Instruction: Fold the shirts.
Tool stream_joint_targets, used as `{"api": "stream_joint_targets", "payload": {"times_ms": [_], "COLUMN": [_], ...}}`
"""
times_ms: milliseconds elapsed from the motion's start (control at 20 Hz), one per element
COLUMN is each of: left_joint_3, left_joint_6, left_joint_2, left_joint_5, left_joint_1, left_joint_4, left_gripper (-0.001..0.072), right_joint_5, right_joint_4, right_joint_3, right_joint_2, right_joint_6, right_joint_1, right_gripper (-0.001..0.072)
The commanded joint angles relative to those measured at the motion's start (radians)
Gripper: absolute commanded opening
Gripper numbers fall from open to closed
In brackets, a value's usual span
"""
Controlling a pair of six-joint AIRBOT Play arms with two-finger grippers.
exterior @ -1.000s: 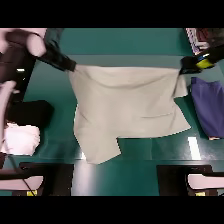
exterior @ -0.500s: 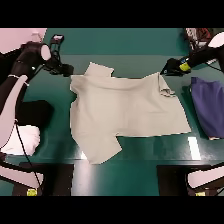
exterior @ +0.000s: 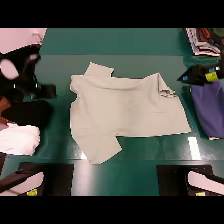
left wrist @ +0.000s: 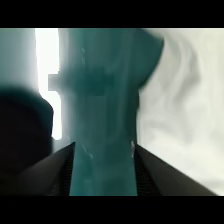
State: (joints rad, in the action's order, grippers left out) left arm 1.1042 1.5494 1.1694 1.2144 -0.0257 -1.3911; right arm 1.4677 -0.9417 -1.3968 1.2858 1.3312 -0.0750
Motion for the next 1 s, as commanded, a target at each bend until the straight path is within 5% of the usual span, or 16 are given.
{"api": "stream_joint_targets", "payload": {"times_ms": [0,150,700,750,850,950], "left_joint_3": [-0.317,-0.500,-0.675,-0.675,-0.658,-0.594], "left_joint_6": [-0.016,-0.058,-0.079,-0.073,-0.061,-0.063], "left_joint_2": [-0.169,-0.202,-0.201,-0.201,-0.201,-0.202], "left_joint_5": [-0.045,-0.101,-0.248,-0.253,-0.253,-0.232], "left_joint_1": [-0.012,-0.012,0.116,0.124,0.124,0.124], "left_joint_4": [0.230,0.376,0.485,0.489,0.497,0.455], "left_gripper": [0.0416,0.0443,0.0440,0.0364,0.0033,0.0025], "right_joint_5": [-0.070,-0.083,-0.104,-0.100,-0.083,-0.056], "right_joint_4": [0.009,0.009,0.009,0.008,0.004,-0.005], "right_joint_3": [0.207,0.285,0.321,0.321,0.322,0.343], "right_joint_2": [-0.157,-0.224,-0.267,-0.267,-0.267,-0.267], "right_joint_6": [-0.014,-0.016,-0.016,-0.016,-0.016,-0.016], "right_joint_1": [-0.037,-0.036,-0.037,-0.037,-0.050,-0.098], "right_gripper": [0.0406,0.0407,0.0407,0.0407,0.0406,0.0406]}}
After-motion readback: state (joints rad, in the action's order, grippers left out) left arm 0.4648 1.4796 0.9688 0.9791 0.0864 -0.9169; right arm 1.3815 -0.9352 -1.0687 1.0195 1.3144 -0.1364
